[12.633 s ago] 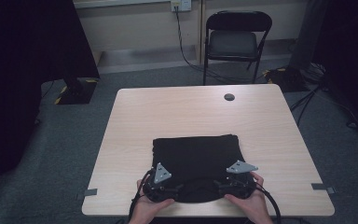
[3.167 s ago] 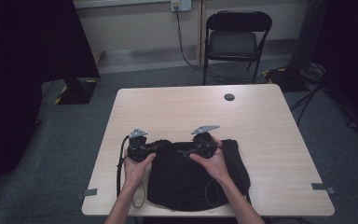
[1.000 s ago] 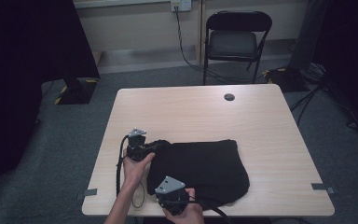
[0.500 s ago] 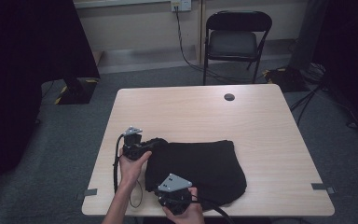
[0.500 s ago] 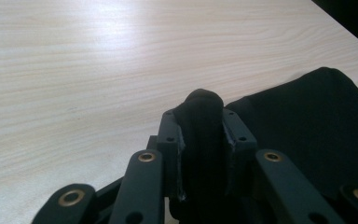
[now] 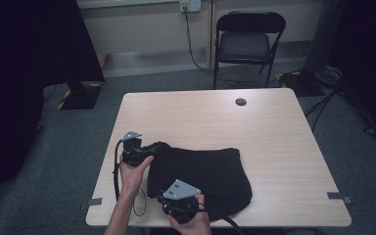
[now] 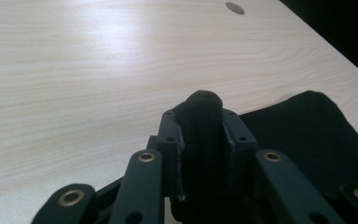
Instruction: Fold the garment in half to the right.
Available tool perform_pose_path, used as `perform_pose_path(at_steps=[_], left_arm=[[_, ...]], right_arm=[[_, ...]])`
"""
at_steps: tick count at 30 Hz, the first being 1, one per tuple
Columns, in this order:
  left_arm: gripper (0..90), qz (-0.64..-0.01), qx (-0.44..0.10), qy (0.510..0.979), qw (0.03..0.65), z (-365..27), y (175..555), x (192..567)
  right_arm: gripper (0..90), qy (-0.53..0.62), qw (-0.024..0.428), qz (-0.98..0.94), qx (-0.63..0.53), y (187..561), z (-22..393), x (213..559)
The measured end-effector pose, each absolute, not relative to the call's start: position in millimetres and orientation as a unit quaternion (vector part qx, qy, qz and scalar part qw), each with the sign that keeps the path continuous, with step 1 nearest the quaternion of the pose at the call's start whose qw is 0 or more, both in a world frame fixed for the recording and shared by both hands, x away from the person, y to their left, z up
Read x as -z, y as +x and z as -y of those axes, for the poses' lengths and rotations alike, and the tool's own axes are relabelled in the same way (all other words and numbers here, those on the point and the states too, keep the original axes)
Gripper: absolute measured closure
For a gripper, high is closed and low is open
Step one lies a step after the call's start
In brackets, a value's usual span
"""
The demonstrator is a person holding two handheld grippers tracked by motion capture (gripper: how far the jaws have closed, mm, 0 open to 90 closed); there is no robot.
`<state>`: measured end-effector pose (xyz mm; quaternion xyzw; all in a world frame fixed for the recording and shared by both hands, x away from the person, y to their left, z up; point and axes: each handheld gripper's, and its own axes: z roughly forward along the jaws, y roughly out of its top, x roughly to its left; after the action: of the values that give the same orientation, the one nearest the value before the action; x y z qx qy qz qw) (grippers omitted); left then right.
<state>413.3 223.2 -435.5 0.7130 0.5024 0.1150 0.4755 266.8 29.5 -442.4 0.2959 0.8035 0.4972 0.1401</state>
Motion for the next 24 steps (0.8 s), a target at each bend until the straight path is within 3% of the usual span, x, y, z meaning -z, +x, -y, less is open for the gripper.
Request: perform_pose_path(at_steps=[15, 24], left_arm=[[72.7, -0.502, -0.115, 0.699, 0.496, -232.1, 403.5, 413.8], [72.8, -0.488, -0.131, 0.716, 0.482, -212.3, 395.9, 398.1]], right_arm=[[81.0, 0.287, 0.147, -0.788, -0.524, 260.3, -29.7, 424.4], [81.1, 0.289, 0.157, -0.776, -0.539, 246.4, -16.1, 416.8]])
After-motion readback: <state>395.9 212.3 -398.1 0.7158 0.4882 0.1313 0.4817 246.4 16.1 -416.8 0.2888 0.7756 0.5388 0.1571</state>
